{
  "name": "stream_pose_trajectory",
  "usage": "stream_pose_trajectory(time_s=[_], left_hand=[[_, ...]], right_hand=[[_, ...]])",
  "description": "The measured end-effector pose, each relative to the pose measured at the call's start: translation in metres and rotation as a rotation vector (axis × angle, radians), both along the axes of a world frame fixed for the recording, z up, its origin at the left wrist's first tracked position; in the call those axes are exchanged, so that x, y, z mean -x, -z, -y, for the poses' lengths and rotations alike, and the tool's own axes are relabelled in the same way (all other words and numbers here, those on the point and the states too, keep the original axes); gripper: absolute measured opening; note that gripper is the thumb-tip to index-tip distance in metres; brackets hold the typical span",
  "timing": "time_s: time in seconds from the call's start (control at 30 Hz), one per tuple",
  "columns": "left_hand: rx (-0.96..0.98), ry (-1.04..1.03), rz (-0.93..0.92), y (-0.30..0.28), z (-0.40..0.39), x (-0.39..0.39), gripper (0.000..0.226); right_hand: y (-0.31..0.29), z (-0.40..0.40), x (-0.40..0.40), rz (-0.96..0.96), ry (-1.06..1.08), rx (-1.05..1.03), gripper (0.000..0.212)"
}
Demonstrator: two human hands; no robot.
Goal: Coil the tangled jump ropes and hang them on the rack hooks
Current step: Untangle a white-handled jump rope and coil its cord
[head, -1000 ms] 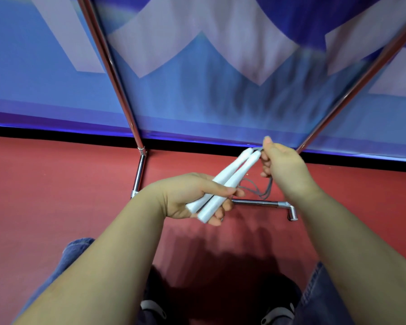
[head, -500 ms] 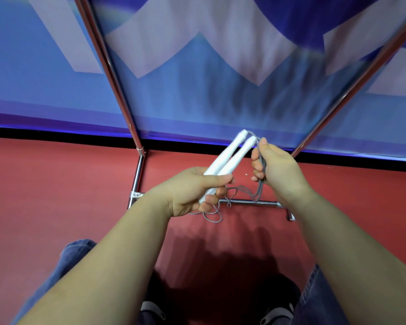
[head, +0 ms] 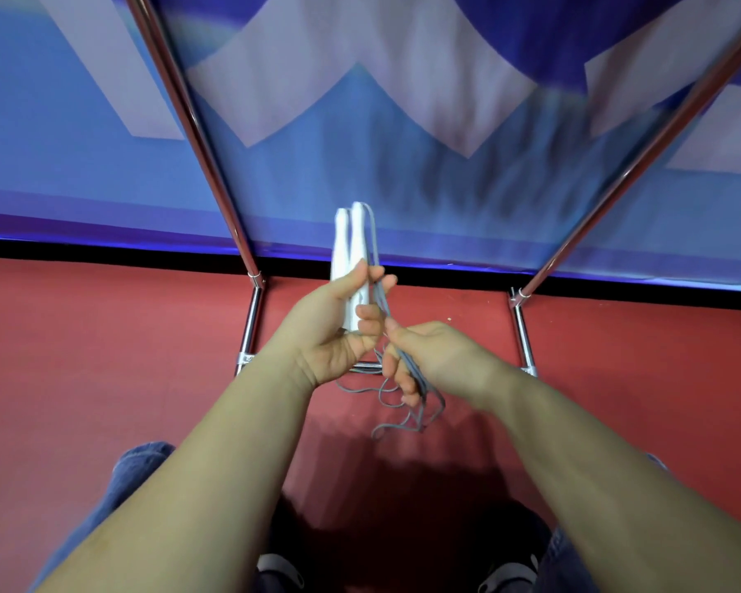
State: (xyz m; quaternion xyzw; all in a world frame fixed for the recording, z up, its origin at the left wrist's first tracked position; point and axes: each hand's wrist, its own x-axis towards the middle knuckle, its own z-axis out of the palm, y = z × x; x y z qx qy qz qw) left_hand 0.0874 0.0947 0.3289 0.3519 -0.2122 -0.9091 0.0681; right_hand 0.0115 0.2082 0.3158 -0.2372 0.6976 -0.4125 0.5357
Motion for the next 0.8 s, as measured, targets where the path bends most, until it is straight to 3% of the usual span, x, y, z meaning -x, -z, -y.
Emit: stream_pose_trajectory(time_s=[0.07, 0.17, 0.23, 0.3, 0.4, 0.57, 0.63, 0.7, 0.8], left_hand=[[0.135, -0.077, 0.057, 0.002, 0.010, -0.002, 0.020], [0.613, -0.069, 0.350, 0.012, 0.023, -0.011, 0.010], [0.955, 0.127, 0.538, 0.018, 0.024, -0.018, 0.008], [1.130, 0.483, 0.580, 0.020, 0.017, -0.021, 0.007], [0.981, 1.039, 0.473, 0.012, 0.004, -0.025, 0.010], [0.696, 1.377, 0.143, -0.002, 0.000, -0.026, 0.022], [0.606, 1.361, 0.021, -0.003, 0.000, -0.027, 0.019], [0.494, 1.185, -0.069, 0.000, 0.001, -0.027, 0.014], [0.345, 0.949, -0.211, 0.007, 0.006, -0.024, 0.036]], right_hand=[[-0.006, -0.003, 0.004, -0.084, -0.066, -0.046, 0.051], [-0.019, -0.010, 0.011, -0.391, -0.149, -0.019, 0.045], [-0.026, -0.014, 0.015, -0.562, -0.161, 0.072, 0.038], [-0.027, -0.018, 0.022, -0.638, -0.098, 0.165, 0.031], [-0.021, -0.022, 0.034, -0.600, -0.029, 0.211, 0.021], [-0.025, -0.029, 0.038, -0.374, -0.165, 0.061, 0.017], [-0.030, -0.032, 0.040, -0.220, -0.181, 0.020, 0.022], [-0.031, -0.031, 0.042, 0.056, -0.062, 0.092, 0.037], [-0.031, -0.023, 0.042, 0.388, 0.202, 0.227, 0.077]])
